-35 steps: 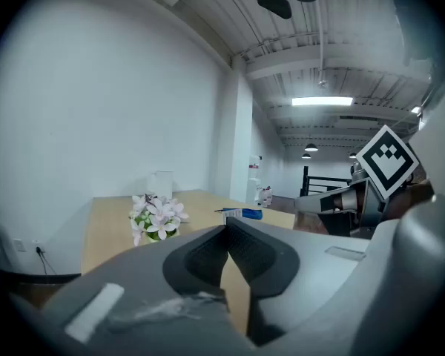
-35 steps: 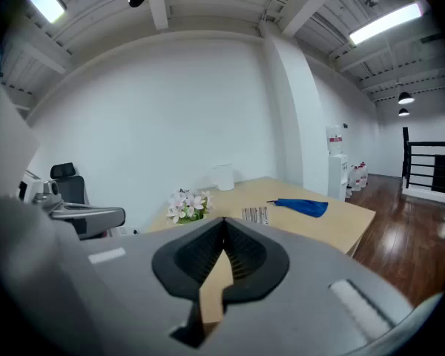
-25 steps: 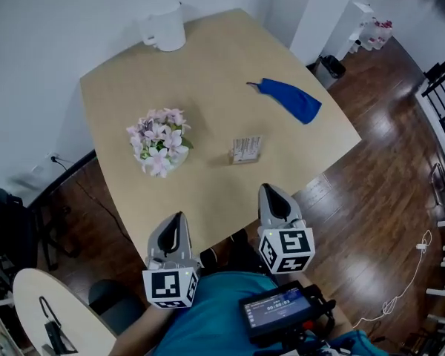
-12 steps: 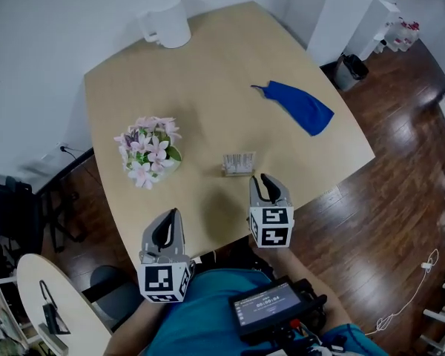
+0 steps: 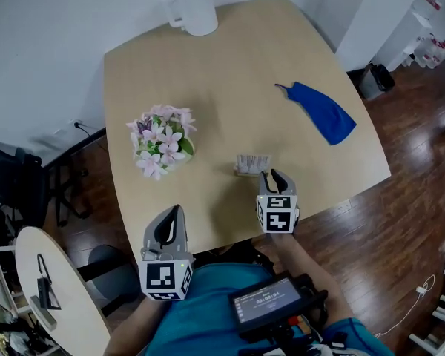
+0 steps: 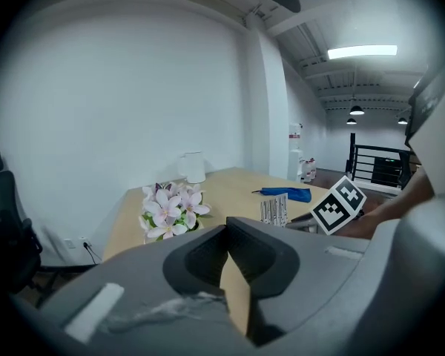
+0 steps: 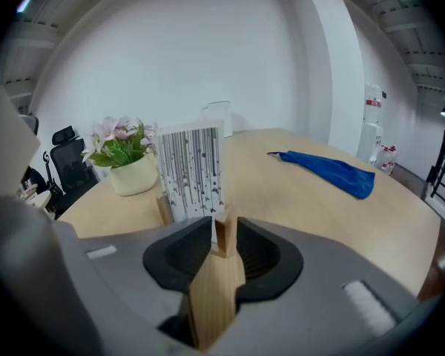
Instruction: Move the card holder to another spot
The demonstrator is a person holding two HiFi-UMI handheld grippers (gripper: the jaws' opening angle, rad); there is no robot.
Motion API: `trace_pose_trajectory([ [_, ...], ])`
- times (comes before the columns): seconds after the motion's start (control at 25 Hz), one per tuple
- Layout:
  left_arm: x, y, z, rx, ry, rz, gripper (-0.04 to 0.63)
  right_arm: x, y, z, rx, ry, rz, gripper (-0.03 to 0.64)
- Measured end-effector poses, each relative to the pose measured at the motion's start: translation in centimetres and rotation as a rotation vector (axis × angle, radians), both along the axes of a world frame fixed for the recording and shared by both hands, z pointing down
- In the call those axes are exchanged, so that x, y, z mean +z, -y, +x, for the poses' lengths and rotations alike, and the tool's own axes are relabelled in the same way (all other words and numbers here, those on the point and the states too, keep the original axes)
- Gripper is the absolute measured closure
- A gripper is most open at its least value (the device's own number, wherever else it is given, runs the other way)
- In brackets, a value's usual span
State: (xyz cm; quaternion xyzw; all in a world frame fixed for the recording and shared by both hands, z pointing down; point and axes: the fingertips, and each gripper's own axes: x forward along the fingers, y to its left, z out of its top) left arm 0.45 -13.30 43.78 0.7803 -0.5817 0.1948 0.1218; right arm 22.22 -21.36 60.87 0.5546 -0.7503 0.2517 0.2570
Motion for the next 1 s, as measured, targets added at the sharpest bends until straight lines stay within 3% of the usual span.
trace_pose_trajectory([
  [0.16,0.1,0.1,-0.8,-0.006,-0.004,0.003,0.578,0.3,0.9,0.1,0.010,-0.007,0.007,0.566],
  [0.52,-0.3,0.4,-3.0,-0.025,-0.035,0.017,0.578,-1.6,0.6,0.2,0.045,0.036,-0.017,0.580],
  [0.72,-0.7,0.1,-4.6,-0.046,-0.062,0.037,0.578,-8.1,0.7,-1.7,0.009,0.099,0.041,0.580],
  [1.0,-1.5,-0.7,-6.7,-0.068,-0.095,0.074,0.578,-18.8,0.2,-5.4,-0.143,0.177,0.108,0.580],
])
